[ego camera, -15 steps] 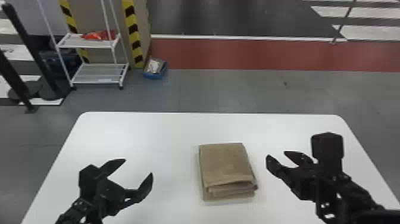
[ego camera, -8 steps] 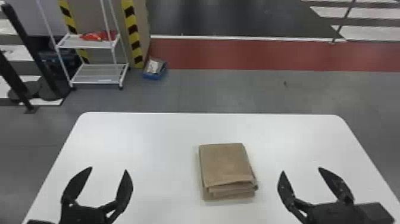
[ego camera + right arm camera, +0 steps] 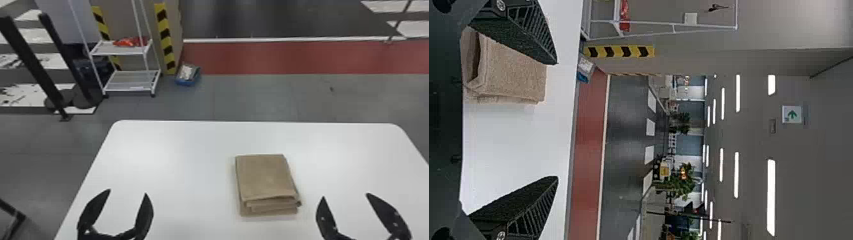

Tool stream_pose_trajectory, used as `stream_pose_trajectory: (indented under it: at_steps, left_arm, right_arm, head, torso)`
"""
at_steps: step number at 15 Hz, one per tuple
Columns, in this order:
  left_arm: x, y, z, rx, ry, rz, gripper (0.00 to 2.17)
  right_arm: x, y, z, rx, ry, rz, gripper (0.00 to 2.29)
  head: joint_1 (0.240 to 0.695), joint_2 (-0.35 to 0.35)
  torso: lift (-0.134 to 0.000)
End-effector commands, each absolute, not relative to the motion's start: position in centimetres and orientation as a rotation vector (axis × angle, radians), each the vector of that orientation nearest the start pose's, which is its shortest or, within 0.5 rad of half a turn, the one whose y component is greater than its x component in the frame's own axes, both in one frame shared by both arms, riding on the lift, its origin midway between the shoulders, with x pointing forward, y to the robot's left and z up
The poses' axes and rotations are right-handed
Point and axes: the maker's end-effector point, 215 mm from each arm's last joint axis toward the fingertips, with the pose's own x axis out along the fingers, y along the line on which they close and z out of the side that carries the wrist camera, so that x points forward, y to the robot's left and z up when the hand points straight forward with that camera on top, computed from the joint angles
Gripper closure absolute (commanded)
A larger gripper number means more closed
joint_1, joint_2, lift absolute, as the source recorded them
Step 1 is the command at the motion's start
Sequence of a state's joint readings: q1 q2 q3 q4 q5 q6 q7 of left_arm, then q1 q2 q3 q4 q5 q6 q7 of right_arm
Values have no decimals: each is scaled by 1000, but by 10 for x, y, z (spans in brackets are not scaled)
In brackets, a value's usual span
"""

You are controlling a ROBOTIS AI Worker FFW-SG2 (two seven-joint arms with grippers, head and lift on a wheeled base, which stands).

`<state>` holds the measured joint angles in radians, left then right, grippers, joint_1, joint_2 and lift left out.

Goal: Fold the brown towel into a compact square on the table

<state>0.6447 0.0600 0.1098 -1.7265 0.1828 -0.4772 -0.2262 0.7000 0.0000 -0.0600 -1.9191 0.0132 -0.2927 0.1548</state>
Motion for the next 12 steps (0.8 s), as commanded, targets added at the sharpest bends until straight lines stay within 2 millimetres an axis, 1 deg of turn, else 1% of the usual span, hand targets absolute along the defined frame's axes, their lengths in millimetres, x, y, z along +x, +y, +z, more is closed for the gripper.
stream_pose_trajectory:
  at_steps: [1, 2, 3, 4, 6, 9, 12]
  left_arm:
    - [357, 277, -425, -36, 20, -82, 46]
    - [358, 279, -430, -26, 29, -78, 53]
    - [359, 281, -430, -21, 28, -69, 53]
    - [360, 286, -428, -17, 25, -62, 53]
    - [357, 289, -423, -15, 18, -55, 56]
    - [352, 292, -426, -30, 25, -44, 66]
    - [349, 289, -424, -35, 19, -43, 66]
  right_arm:
    - [364, -216, -398, -48, 59, 125, 63]
    - [364, -213, -405, -44, 82, 126, 63]
    - [365, -216, -408, -43, 91, 115, 63]
    - [365, -216, -408, -43, 90, 114, 63]
    - [363, -211, -409, -53, 94, 117, 63]
    - [361, -205, -413, -71, 107, 121, 63]
    - [359, -199, -413, -65, 107, 129, 63]
  head:
    - [695, 73]
    - [695, 80]
    - [695, 80]
    - [695, 98]
    - [695, 106]
    - [695, 125]
    - [695, 140]
  torso:
    - [0]
    - [0]
    - [0]
    - [0]
    - [0]
    - [0]
    - [0]
